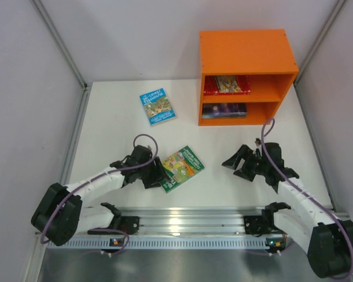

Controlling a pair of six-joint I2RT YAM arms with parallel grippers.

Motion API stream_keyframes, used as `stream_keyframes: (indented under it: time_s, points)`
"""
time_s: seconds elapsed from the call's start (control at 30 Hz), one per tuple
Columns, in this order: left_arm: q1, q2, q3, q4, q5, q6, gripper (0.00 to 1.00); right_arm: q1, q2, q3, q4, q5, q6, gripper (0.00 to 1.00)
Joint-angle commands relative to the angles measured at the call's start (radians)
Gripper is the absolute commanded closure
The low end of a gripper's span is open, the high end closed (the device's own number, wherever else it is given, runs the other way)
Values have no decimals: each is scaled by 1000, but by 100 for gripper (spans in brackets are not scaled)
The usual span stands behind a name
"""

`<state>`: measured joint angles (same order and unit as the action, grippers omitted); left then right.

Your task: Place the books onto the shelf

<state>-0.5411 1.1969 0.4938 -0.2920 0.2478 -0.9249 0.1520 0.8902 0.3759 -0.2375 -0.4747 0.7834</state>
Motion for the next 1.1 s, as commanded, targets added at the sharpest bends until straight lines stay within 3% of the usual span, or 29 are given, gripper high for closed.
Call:
stream_keyframes:
  time_s: [0.0,0.1,0.13,0.17,0.23,0.33,0.47,0.6,0.7,0.93,1.07]
  points:
    - [-106,-22,6,138,1,-137,38,116,-42,-37,110,60,100,18]
    - [-135,3,86,101,16,-91,38,185,-40,-74,193,116,186,18]
    - [-135,9,126,-27,-14,-63,37,207,-34,-74,207,129,201,18]
    - [-134,18,217,-95,-132,-8,34,243,-28,-74,216,146,221,18]
    - [-132,27,331,-238,-238,55,31,282,-1,-52,230,197,235,17]
    - [-111,67,428,-276,-349,161,27,348,44,-26,267,252,266,17]
    - [-85,217,514,-274,-309,337,26,428,111,-19,374,303,319,16]
    - [-68,320,560,-274,-334,397,27,477,197,-9,492,308,309,12]
    - [-40,357,533,-196,-196,465,29,488,266,17,555,286,245,10]
    - [1,394,436,-104,-107,479,34,489,430,66,619,249,181,28]
    - [6,395,367,-35,40,446,46,488,490,83,633,249,160,33]
